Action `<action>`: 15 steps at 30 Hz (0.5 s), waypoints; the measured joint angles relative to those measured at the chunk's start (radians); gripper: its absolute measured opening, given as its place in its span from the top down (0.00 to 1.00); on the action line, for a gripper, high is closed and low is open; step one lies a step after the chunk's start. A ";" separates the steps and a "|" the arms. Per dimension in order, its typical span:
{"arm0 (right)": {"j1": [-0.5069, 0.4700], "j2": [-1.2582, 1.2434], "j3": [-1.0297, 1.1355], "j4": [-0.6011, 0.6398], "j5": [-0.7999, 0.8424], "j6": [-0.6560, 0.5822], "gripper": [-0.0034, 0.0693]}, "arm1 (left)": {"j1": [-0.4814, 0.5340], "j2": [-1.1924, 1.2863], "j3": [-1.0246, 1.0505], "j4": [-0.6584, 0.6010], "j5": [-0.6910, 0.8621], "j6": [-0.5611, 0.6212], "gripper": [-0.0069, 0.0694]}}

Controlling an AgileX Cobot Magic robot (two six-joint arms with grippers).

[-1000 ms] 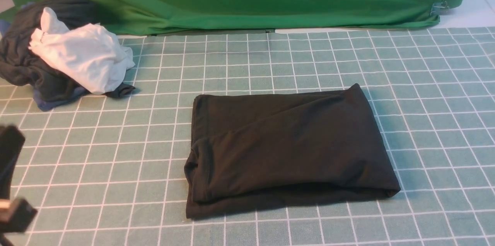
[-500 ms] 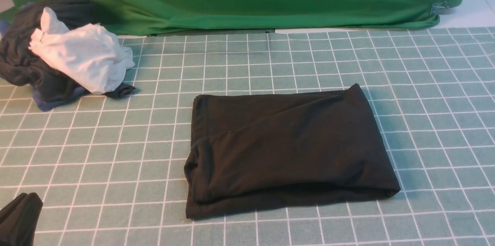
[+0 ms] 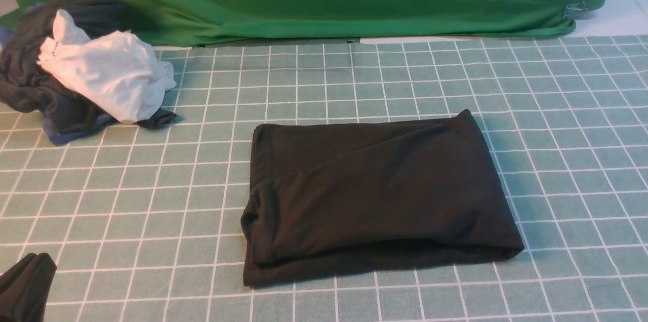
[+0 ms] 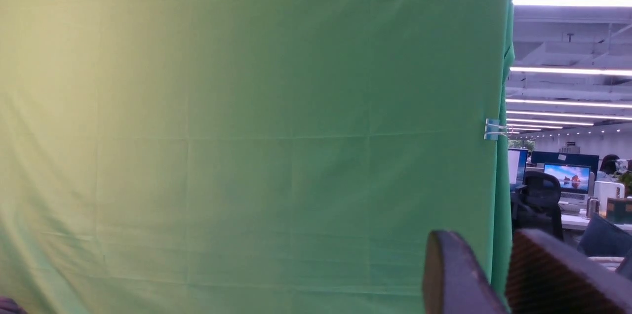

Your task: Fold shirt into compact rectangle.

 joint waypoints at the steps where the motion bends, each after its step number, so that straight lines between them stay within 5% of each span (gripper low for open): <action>1: 0.000 0.000 0.000 0.000 0.000 0.000 0.70 | 0.000 0.000 0.000 0.000 0.000 0.000 0.89; 15: 0.000 0.000 0.001 0.000 0.023 -0.006 0.66 | 0.000 0.000 0.000 0.001 0.001 0.000 0.89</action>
